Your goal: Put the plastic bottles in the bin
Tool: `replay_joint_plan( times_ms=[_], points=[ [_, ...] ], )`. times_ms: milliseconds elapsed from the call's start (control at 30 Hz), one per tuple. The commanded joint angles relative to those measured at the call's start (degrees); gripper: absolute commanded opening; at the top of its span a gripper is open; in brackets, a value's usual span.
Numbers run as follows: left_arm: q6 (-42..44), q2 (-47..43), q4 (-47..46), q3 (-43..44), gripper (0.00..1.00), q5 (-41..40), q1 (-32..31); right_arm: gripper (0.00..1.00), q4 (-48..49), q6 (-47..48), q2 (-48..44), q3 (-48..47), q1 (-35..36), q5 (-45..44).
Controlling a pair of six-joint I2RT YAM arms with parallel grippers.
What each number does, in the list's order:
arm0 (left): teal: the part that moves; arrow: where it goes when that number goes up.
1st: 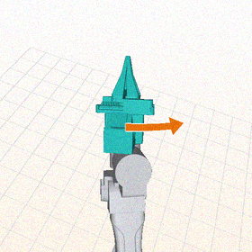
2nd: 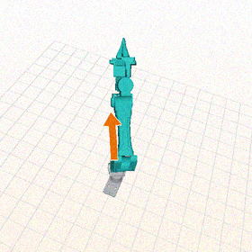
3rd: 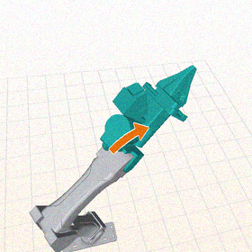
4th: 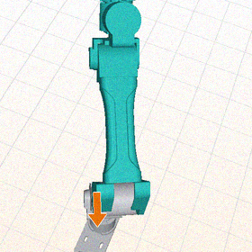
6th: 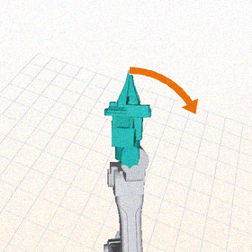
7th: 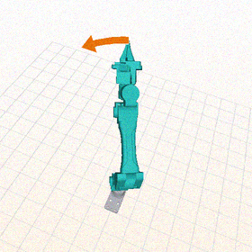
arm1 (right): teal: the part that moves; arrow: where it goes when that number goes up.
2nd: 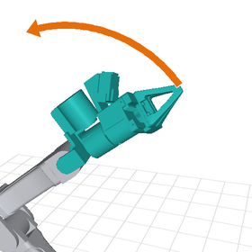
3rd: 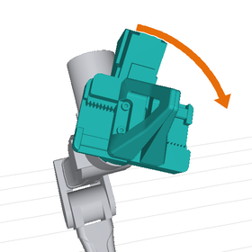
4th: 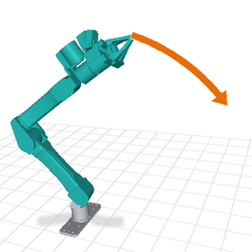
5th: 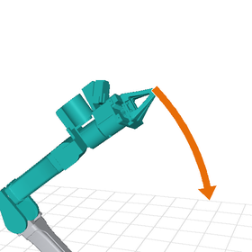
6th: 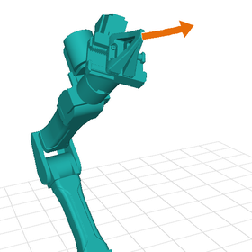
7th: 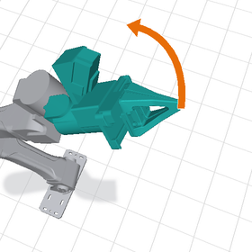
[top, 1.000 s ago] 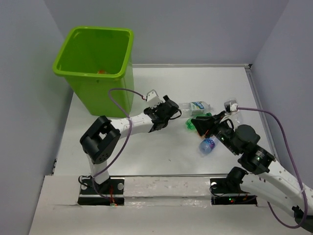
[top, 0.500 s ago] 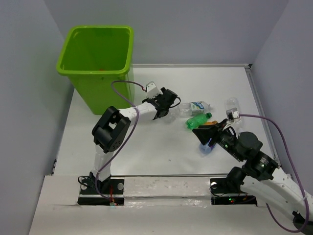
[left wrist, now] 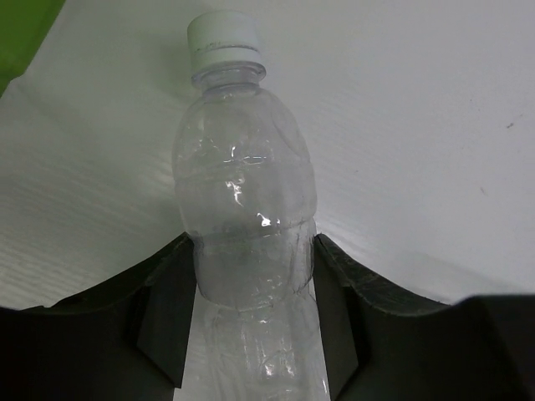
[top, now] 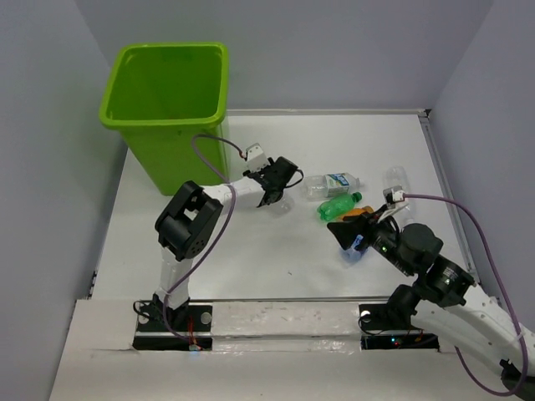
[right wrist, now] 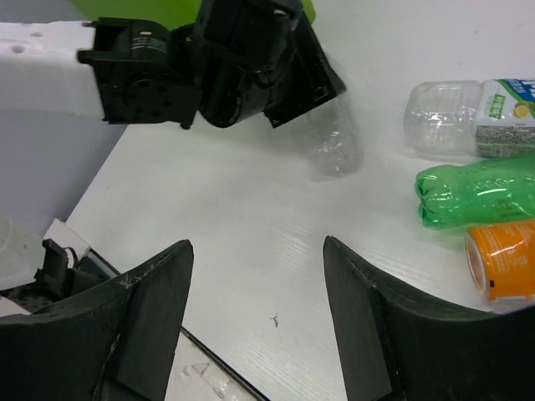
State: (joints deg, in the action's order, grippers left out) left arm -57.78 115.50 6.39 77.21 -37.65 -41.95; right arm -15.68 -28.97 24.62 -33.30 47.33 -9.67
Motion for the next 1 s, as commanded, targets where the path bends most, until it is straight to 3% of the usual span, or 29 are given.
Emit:
replay_joint_plan(
  times_ms=[0,167,367,500,667,767,967],
  points=[
    [0.3,-8.1,0.4,-7.0,0.49,-4.0,-1.4,0.71,-2.7,-0.4,-0.3,-3.1,0.2,-8.6],
    [3.0,-21.4,-0.9,-13.7,0.5,-6.5,-7.3,0.72,-2.8,1.0,5.5,-5.5,0.2,-13.2],
    [11.6,-38.5,-2.6,-14.1,0.5,-7.1,-11.3,0.72,-1.9,3.5,17.6,-11.2,-0.3,-14.8],
    [19.7,-48.7,-7.7,-10.2,0.49,-4.2,-11.3,0.72,-2.0,5.8,19.3,-13.9,-1.5,-17.5],
    [32.2,-51.3,-9.0,2.7,0.5,-9.5,-10.4,0.71,-8.8,9.2,26.2,-22.4,-4.0,-12.4],
    [35.0,-51.4,-9.8,8.3,0.51,-7.1,-5.2,0.71,-10.2,9.5,28.5,-25.8,-4.0,-9.8],
    [42.5,-41.0,-3.3,28.8,0.54,-0.8,14.2,0.71,-11.4,9.5,29.9,-27.2,-4.7,-10.2]
  ],
)
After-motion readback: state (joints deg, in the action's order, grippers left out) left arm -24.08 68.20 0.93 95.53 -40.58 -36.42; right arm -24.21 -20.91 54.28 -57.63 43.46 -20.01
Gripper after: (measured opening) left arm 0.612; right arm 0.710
